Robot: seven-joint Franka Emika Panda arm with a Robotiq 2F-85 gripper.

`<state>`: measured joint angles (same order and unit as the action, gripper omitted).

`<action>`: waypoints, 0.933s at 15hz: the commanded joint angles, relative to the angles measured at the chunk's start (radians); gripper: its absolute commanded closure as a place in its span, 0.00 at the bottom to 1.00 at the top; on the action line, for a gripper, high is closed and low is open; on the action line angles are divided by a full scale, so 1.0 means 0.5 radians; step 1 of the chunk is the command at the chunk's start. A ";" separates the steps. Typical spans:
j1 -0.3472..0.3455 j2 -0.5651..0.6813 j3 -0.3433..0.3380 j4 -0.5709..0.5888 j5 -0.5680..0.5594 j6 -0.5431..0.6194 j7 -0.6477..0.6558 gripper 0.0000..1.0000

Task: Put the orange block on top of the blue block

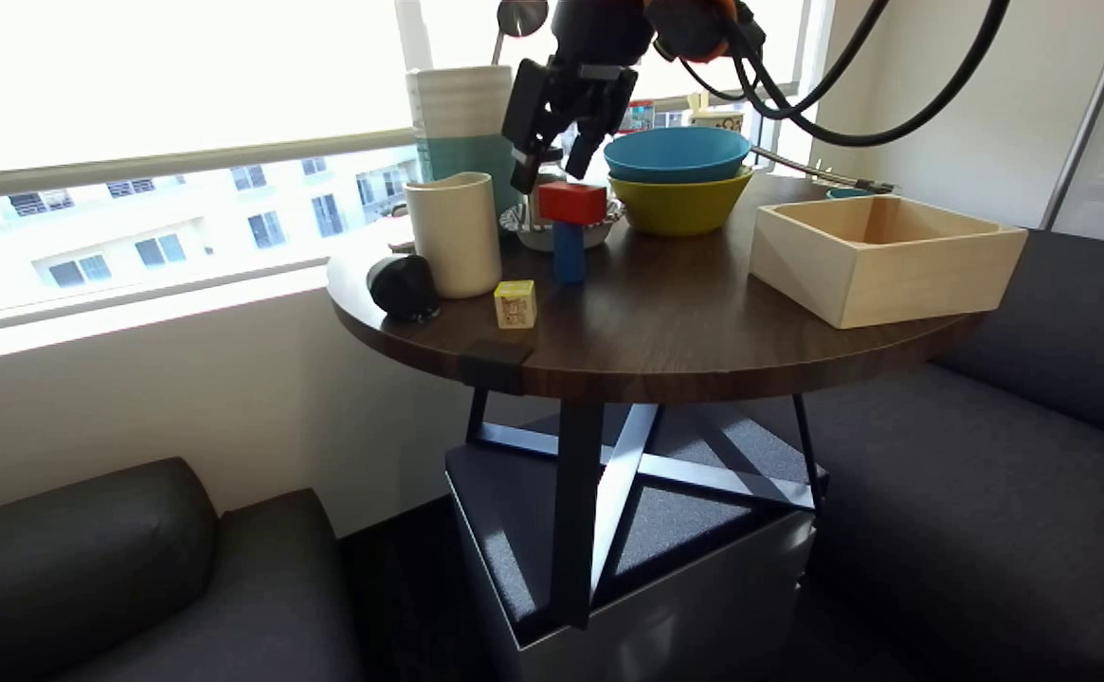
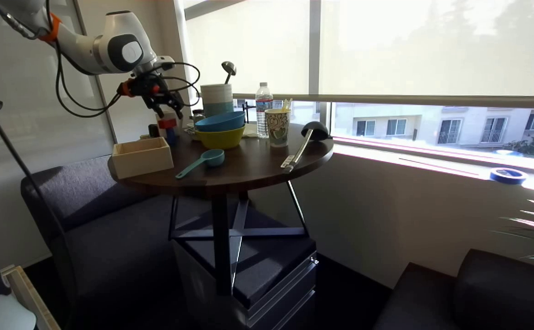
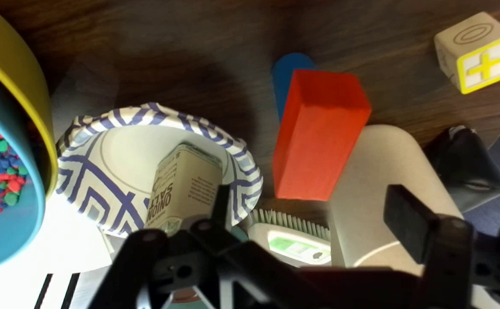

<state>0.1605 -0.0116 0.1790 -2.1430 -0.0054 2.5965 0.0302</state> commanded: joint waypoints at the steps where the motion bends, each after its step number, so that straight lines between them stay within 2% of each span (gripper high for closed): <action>1: 0.006 -0.127 -0.002 -0.018 -0.075 -0.078 0.103 0.00; 3: -0.005 -0.204 0.001 -0.016 -0.128 -0.217 0.186 0.00; 8: 0.004 -0.342 0.010 0.023 -0.032 -0.576 0.220 0.00; 9: 0.007 -0.359 0.012 0.025 -0.026 -0.611 0.210 0.00; 10: -0.004 -0.310 0.006 0.015 -0.055 -0.519 0.185 0.00; 14: -0.003 -0.345 0.011 0.016 -0.053 -0.574 0.187 0.00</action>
